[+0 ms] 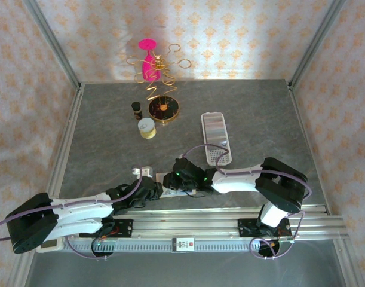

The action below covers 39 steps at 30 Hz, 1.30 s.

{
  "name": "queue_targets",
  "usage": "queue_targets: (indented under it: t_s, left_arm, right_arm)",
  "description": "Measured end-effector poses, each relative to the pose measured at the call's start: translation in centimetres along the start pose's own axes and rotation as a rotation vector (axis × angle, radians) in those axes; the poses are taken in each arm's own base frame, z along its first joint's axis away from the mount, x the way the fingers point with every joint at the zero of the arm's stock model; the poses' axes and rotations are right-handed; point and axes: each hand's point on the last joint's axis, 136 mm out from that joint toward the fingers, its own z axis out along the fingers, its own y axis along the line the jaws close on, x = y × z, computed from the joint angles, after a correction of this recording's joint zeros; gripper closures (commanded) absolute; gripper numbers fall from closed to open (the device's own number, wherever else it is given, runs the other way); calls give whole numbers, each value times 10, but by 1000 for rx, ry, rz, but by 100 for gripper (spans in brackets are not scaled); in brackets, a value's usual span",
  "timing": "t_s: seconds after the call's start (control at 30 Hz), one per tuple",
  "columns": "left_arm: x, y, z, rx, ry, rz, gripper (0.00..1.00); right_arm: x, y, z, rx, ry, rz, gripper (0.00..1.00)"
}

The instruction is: Put the credit cards into the card holder

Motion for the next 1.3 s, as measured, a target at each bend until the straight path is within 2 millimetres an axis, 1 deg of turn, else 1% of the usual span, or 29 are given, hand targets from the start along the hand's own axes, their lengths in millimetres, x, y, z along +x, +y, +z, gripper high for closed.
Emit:
queue_targets:
  t_s: [0.1,0.27,0.37,0.53,0.63,0.7,0.8,0.9,1.03,1.1,1.17,1.2,1.27,1.3]
  left_arm:
    - [0,1,-1,1,-2,-2,72]
    - [-1,4,-5,0,-12,-11,64]
    - [-2,7,-8,0,-26,-22,62]
    - [-2,13,-14,9,-40,-47,62]
    - [-3,16,-16,6,-53,-66,64]
    - [-4,20,-19,-9,-64,-77,65]
    - [-8,29,-23,-41,-92,-93,65]
    - [-13,37,-29,-69,-127,-109,65]
    - [-22,42,-37,-77,-183,-135,64]
    - [-26,43,-41,-73,-204,-143,62]
    - [-30,43,-44,-64,-224,-155,60]
    - [-31,43,-45,-60,-230,-158,59]
    - [-31,42,-46,-57,-231,-160,58]
    - [-31,43,-46,-60,-230,-158,58]
  right_arm:
    - [-1,6,0,-18,-4,3,65]
    - [-8,23,-2,-65,-24,-3,65]
    - [-11,32,-2,-87,-33,-6,65]
    - [-12,34,4,-97,-37,-7,65]
    - [-11,32,10,-91,-34,-3,66]
    - [-12,33,14,-94,-31,-3,66]
    - [-16,49,20,-136,-29,-9,66]
    - [-23,73,23,-200,-38,-24,66]
    - [-38,116,18,-303,-63,-59,65]
    - [-44,129,14,-326,-79,-86,64]
    - [-49,133,9,-319,-104,-116,62]
    - [-51,131,5,-302,-116,-130,62]
    - [-56,125,-8,-254,-153,-167,60]
    - [-61,124,-19,-231,-182,-190,59]
